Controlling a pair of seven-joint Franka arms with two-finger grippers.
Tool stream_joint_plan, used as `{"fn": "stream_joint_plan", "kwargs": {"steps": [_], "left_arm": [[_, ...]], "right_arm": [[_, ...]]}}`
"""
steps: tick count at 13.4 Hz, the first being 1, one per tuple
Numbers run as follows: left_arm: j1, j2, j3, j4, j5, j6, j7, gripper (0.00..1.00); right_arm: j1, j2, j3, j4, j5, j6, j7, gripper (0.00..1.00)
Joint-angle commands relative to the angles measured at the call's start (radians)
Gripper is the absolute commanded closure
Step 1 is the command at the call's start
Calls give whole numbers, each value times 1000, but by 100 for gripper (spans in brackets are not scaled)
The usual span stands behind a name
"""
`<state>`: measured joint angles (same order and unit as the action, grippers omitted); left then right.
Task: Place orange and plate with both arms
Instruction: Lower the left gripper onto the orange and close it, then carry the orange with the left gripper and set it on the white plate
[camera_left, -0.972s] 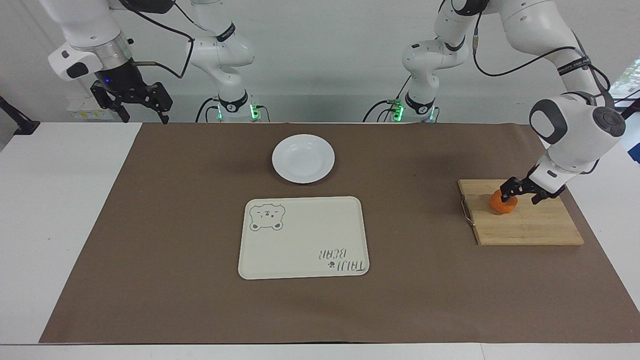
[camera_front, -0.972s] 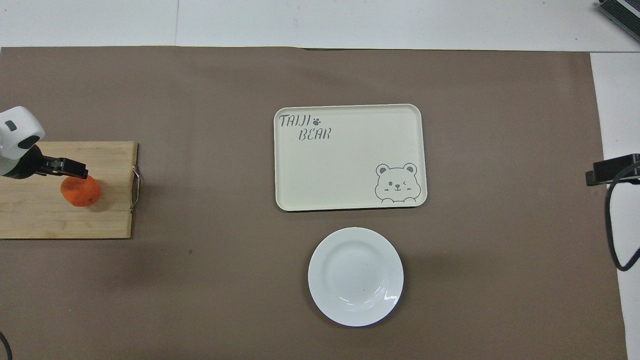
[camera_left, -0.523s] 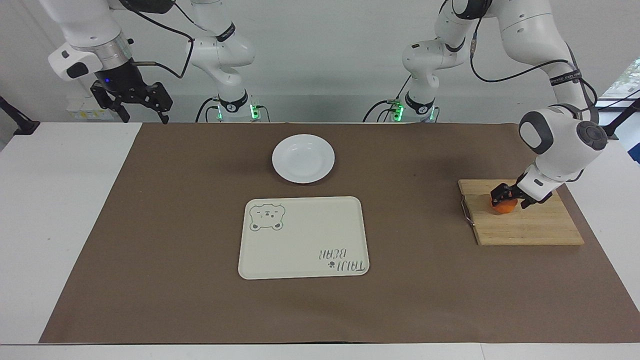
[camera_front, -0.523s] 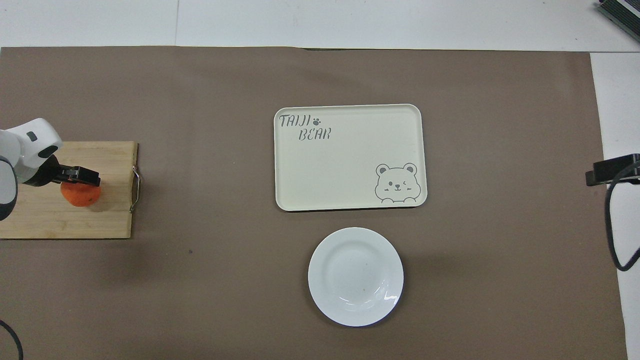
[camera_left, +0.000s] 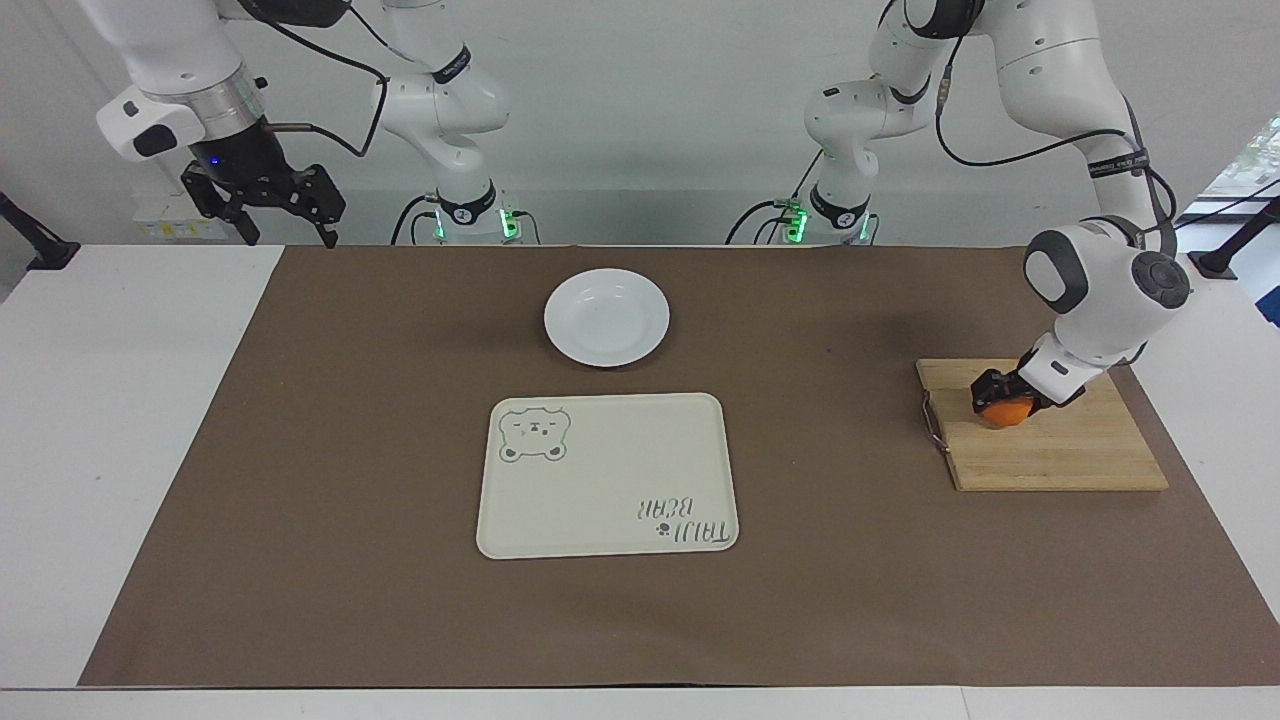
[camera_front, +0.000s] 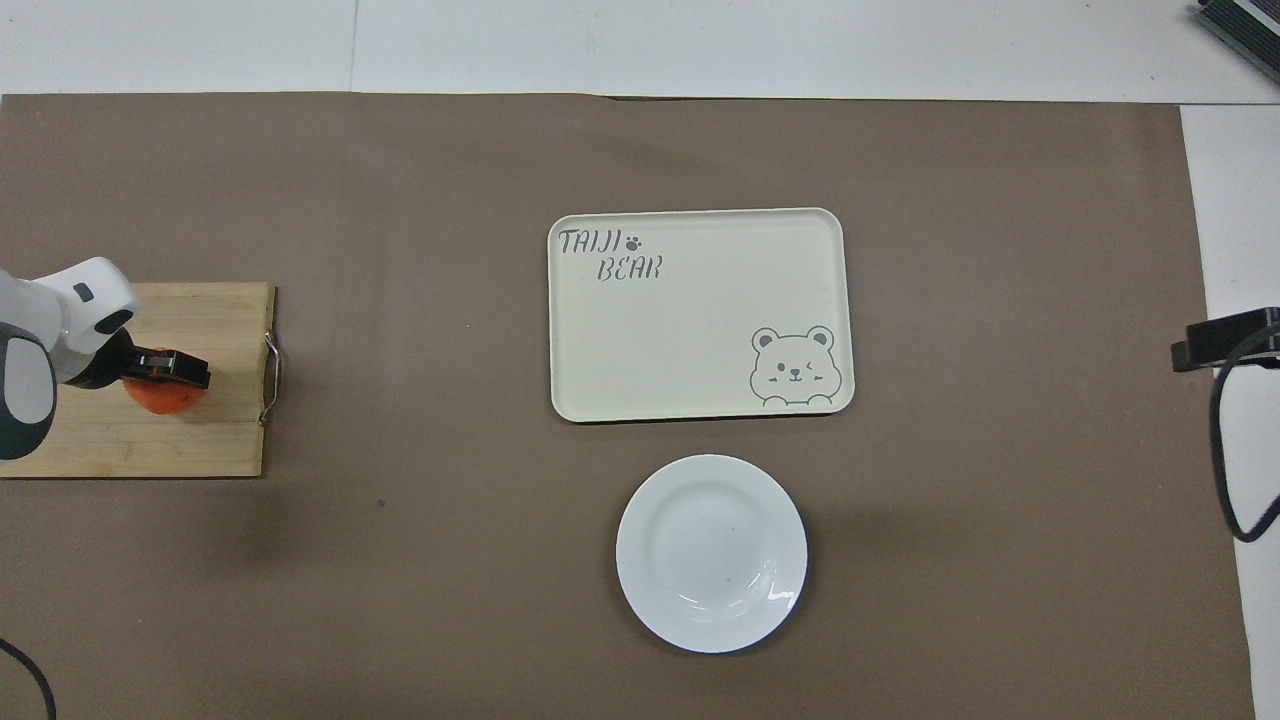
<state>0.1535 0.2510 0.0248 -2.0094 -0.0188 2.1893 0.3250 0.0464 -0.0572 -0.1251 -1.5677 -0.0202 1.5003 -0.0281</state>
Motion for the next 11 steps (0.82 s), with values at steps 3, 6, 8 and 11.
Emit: {"fn": "stream_joint_plan", "kwargs": {"steps": [3,6,8,11], "left_arm": [[-3,-21,-6,56,-4,-72,-18,100],[-11,-44,-20,132,-4,-166,-69,100],[-37,-85,-26,138,-4,-195,-89,100],[-75,-163,-26,182,-1,-317,-193,100]], "right_arm": [[-5,-1,5,6,-13,-6,-18,0],[-2,-1,10,6,-13,5,-18,0],[1,-1,18,6,-12,6,-15,0],[0,0,16,6,-13,6,-13,0]]}}
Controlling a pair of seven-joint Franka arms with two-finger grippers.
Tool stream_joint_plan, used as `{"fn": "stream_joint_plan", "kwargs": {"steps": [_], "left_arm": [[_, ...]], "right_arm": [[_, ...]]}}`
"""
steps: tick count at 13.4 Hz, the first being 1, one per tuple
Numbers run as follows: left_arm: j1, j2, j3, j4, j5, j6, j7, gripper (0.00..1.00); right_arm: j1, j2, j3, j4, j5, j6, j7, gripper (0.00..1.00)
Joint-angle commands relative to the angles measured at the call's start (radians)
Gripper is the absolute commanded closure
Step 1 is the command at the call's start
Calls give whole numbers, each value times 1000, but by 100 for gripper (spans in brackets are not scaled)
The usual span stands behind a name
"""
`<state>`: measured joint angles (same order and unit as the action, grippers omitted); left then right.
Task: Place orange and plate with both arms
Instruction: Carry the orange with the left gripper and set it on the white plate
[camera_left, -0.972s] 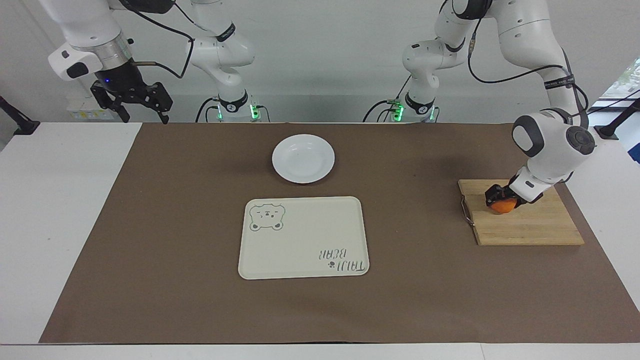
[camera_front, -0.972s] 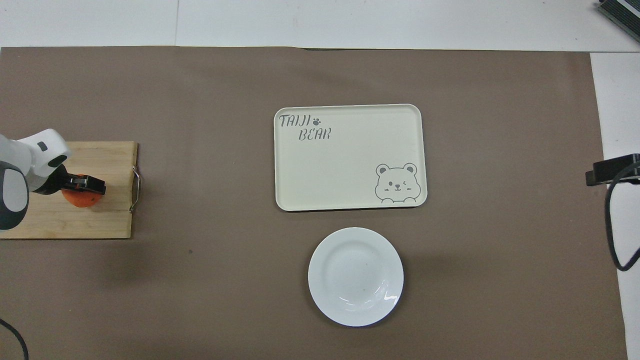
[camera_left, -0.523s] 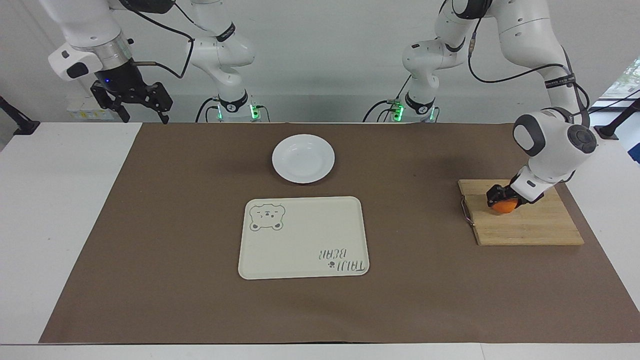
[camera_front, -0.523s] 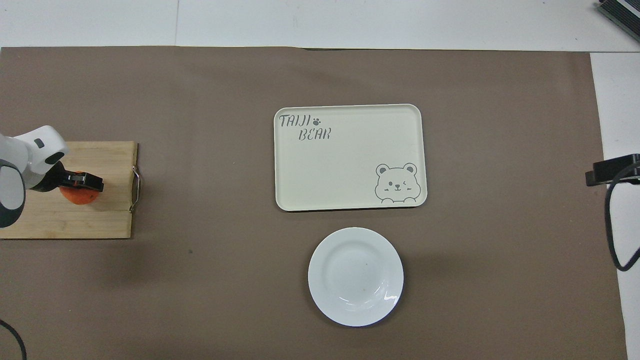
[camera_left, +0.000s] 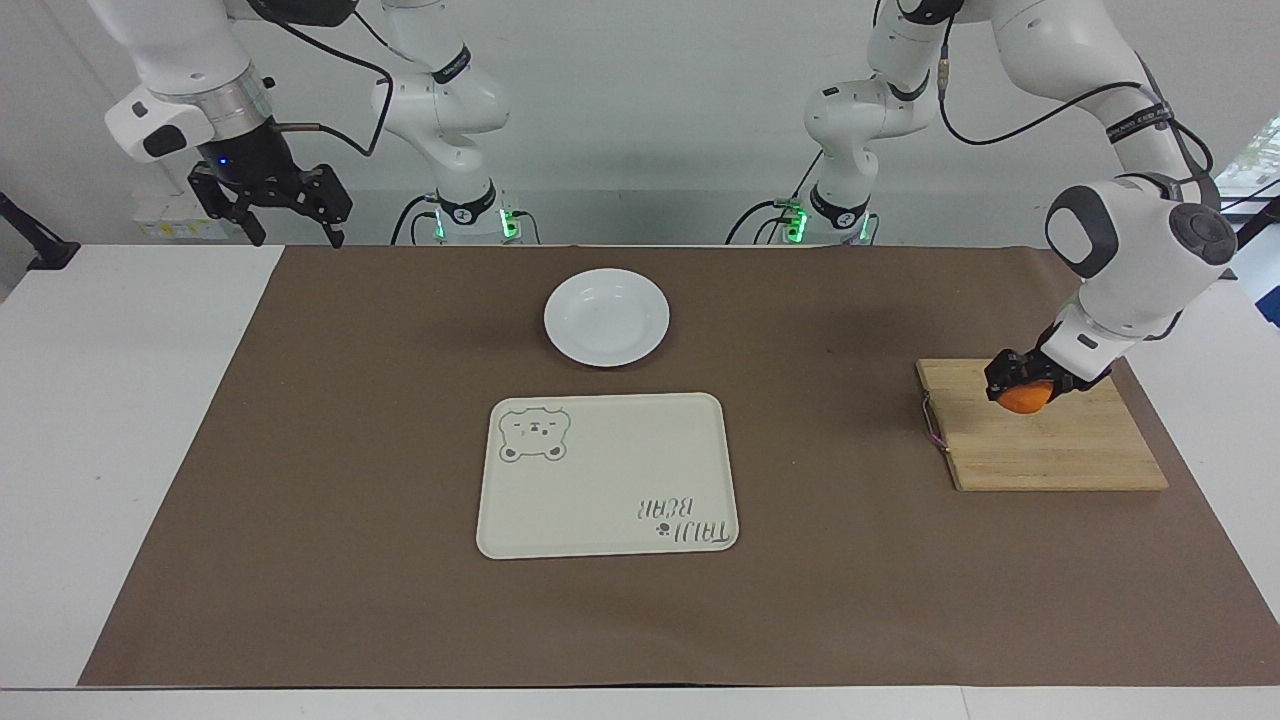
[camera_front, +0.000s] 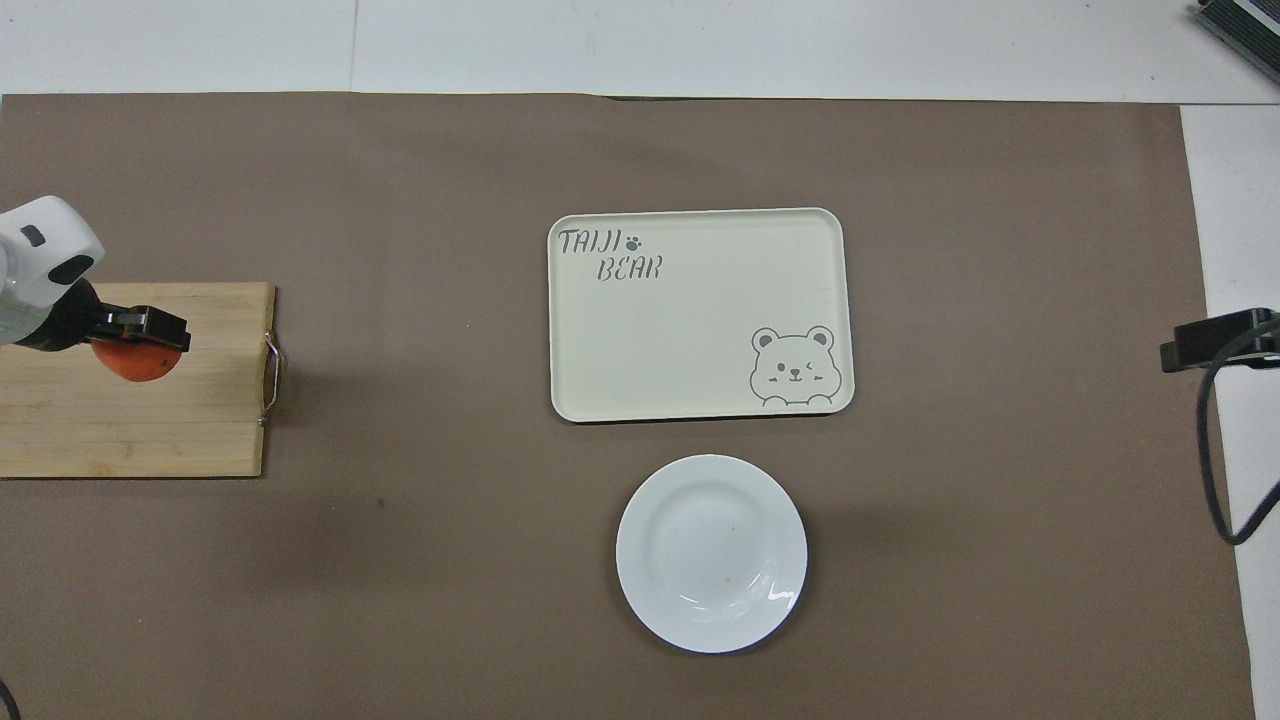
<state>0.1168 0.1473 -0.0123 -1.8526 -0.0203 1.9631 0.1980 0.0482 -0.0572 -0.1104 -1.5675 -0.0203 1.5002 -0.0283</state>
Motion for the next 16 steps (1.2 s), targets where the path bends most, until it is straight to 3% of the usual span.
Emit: {"fn": "stream_joint_plan", "kwargs": {"steps": [1,8,11,16], "left_arm": [[-48,-77,9,61,8,-151,-107,100],[-91,-101,-66,211,5,-328,-186,100],[-123,-124,-149,190,5,-334,-271,100],[-371,-216,-150,34,-1,-293,-535,100]], "right_arm": [[-4,-1,1,6,-13,6,-21,0],[-2,-35,1,-68,-9,46,-36,0],[-2,-35,1,-71,-7,45,-38,0],[-2,-35,1,-71,0,45,-38,0]]}}
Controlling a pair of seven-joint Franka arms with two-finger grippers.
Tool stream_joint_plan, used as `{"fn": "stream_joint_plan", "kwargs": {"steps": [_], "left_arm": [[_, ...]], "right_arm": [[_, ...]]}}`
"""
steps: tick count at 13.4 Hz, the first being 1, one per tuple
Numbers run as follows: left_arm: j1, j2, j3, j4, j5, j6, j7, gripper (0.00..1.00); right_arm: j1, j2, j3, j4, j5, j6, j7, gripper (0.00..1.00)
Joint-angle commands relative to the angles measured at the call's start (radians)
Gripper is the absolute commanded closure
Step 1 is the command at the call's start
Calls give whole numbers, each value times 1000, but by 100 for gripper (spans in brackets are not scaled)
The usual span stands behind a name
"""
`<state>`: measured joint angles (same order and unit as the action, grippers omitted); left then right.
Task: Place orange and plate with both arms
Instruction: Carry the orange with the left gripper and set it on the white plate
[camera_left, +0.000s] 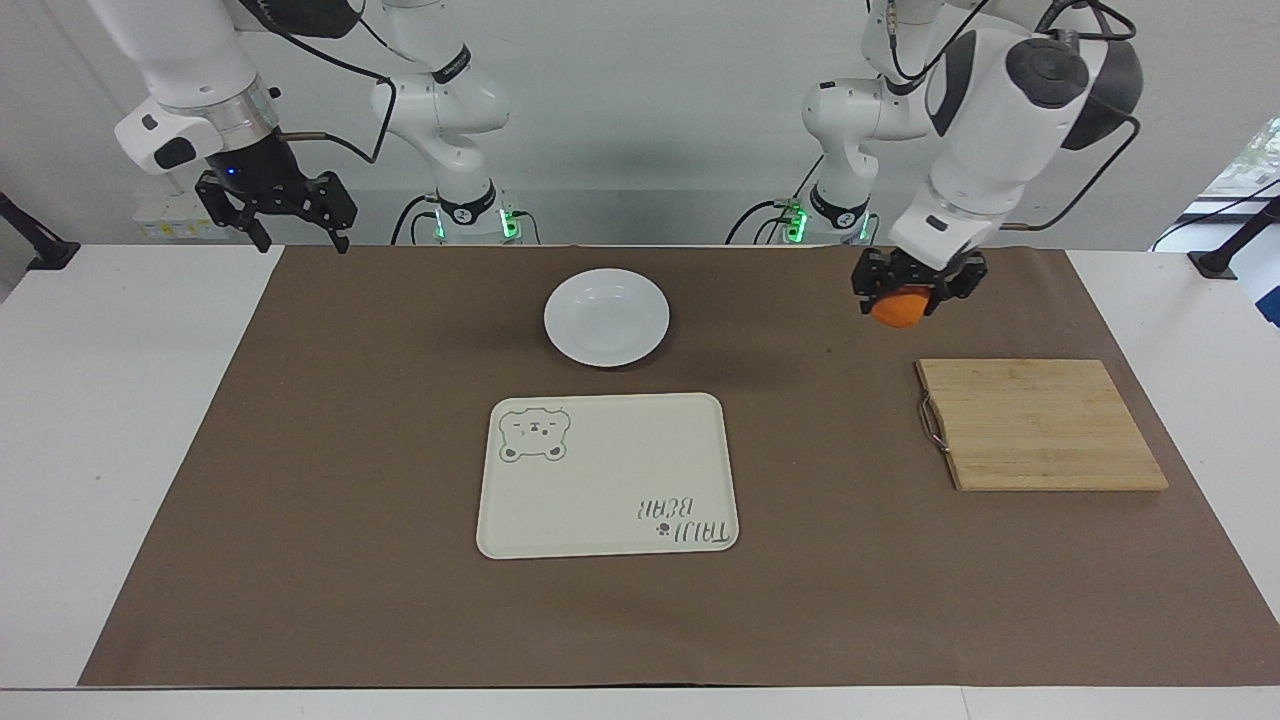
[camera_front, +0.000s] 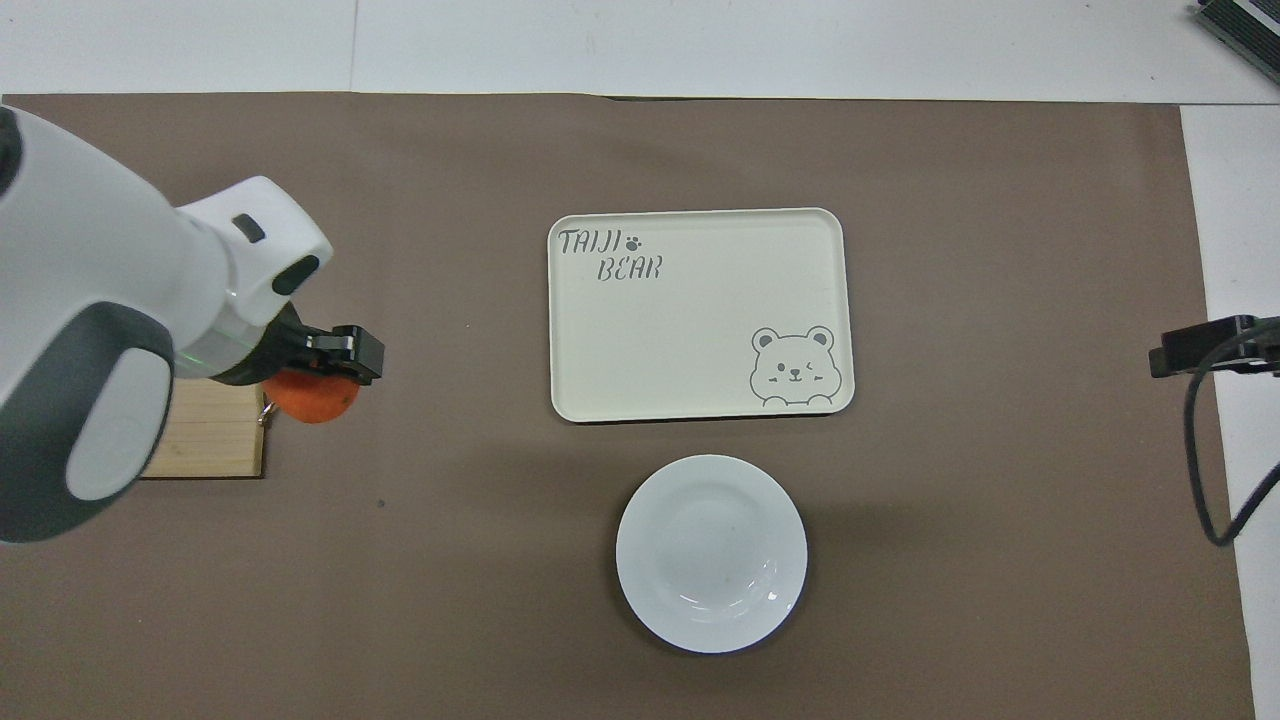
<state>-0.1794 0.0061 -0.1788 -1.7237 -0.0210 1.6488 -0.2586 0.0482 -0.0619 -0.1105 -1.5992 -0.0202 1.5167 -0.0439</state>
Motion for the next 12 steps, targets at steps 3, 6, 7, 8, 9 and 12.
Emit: {"fn": "stream_joint_plan", "kwargs": {"steps": [3,6,7,8,9,12], "left_arm": [[-187,-78,13,-108,-34,40,-168,100],[-336,-26,13,-114,-36,92,-192,100],[-385,-15,15,-128,-36,141,-192,100],[-414,9,13,-137,-36,182,-200,100],[-452,29,15,-140,-36,207,-202,100],[-515,86,13,-148,-36,298,-202,100]], "right_arm": [[-2,-30,2,-39,0,28,-22,0],[-2,-30,2,-39,0,26,-22,0],[-2,-30,2,-39,0,26,-22,0],[-2,-30,2,-41,0,26,-22,0],[-2,-30,2,-41,0,26,-22,0],[-2,-30,2,-41,0,25,-22,0]]}}
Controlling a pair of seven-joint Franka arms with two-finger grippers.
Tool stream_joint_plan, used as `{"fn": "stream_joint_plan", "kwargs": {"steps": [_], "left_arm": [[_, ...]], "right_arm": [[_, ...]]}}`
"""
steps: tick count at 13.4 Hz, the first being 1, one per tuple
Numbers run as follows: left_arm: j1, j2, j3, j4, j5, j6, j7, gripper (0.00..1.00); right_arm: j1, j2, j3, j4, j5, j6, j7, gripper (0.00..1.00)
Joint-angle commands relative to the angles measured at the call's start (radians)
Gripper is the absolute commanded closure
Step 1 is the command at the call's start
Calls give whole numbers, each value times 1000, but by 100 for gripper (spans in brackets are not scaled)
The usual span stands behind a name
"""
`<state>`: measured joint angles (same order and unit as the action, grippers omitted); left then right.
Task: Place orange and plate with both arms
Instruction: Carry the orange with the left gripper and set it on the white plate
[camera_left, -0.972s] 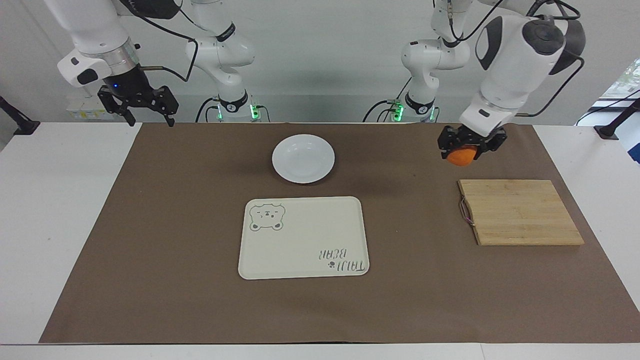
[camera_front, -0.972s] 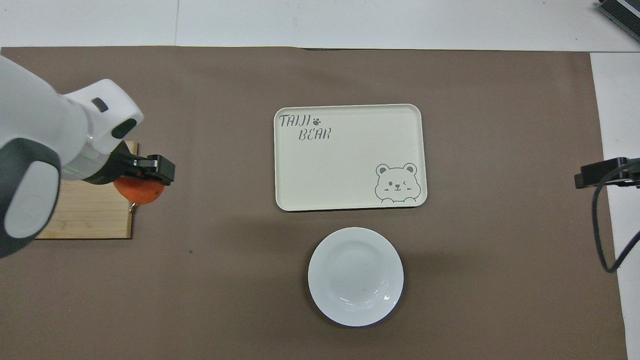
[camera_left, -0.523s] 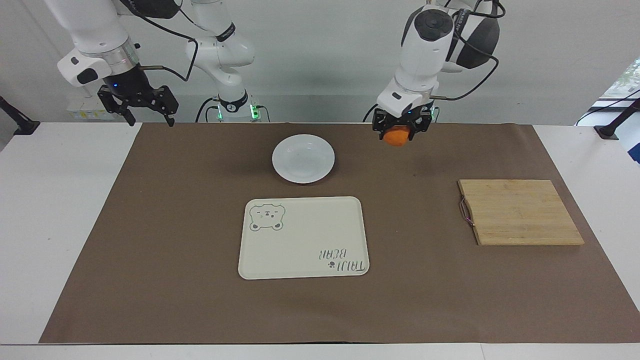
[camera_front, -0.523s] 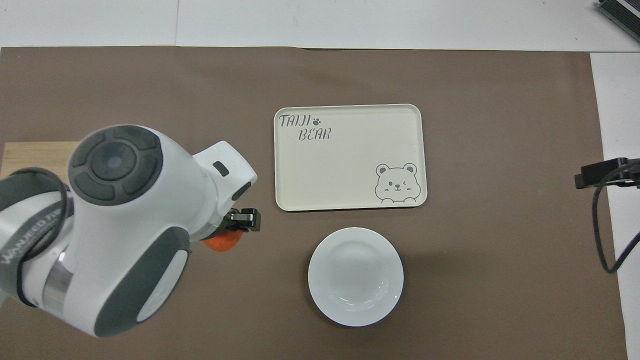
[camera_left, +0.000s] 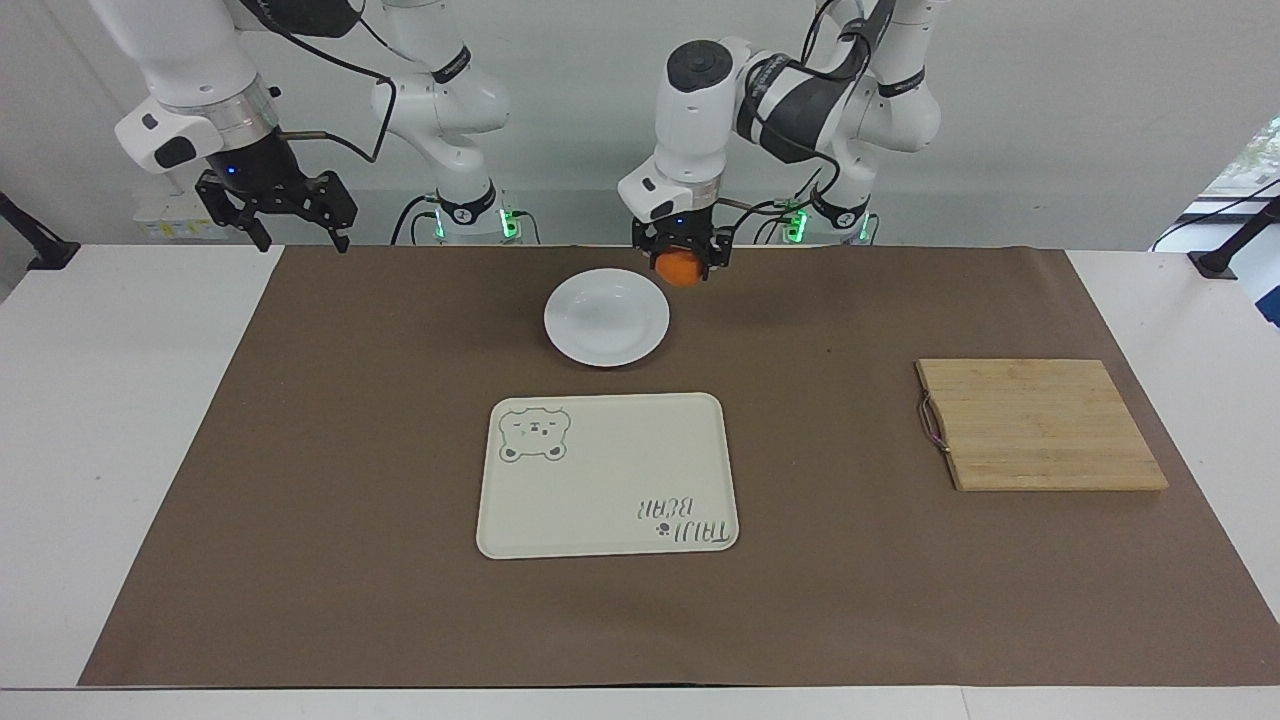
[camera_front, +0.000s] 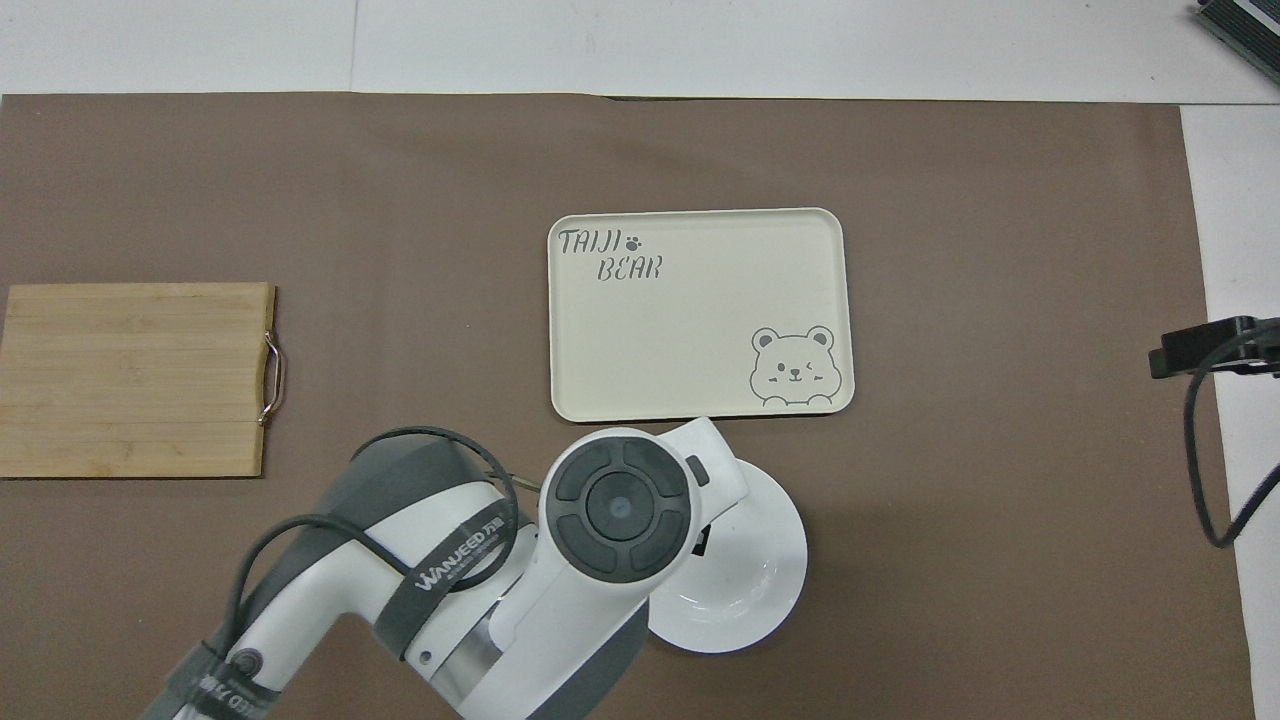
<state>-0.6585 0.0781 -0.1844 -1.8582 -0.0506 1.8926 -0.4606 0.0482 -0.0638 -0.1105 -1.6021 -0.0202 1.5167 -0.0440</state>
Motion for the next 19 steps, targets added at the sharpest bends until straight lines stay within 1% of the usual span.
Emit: {"fn": "stream_joint_plan", "kwargs": {"steps": [1,3,5,6,8,11,13,14,15,16,17,18,19], "left_arm": [[-49,15,19,-27,-6,75,2,100],[-58,23,19,-64,-6,126,0,100],[-81,35,19,-119,-6,224,6,100],[-95,45,19,-130,-6,252,7,100],[-105,69,19,-136,-6,281,8,100],[-134,114,17,-144,-6,365,0,100],[-144,138,19,-147,-6,376,0,100],[-167,156,19,-150,-6,402,-3,100],[-177,178,19,-153,-6,427,-3,99],[-179,195,20,-151,-6,454,-3,95],[-185,198,20,-151,-5,465,-1,85],[-184,198,20,-153,-5,465,2,15],[-185,197,20,-153,-5,458,-1,0]], "right_arm": [[-2,-28,2,-38,0,25,-22,0],[-2,-28,2,-42,0,25,-22,0],[-2,-30,2,-42,0,25,-22,0],[-4,-30,2,-44,0,25,-22,0],[-2,-31,2,-44,0,25,-22,0],[-4,-31,2,-44,0,25,-22,0],[-2,-31,2,-44,2,25,-22,0],[-2,-31,2,-44,3,25,-22,0],[-4,-31,2,-44,3,25,-22,0],[-4,-31,2,-44,5,25,-22,0],[-4,-31,2,-44,5,25,-20,0],[-2,-31,2,-45,5,23,-20,0],[-4,-31,2,-44,5,23,-20,0]]}}
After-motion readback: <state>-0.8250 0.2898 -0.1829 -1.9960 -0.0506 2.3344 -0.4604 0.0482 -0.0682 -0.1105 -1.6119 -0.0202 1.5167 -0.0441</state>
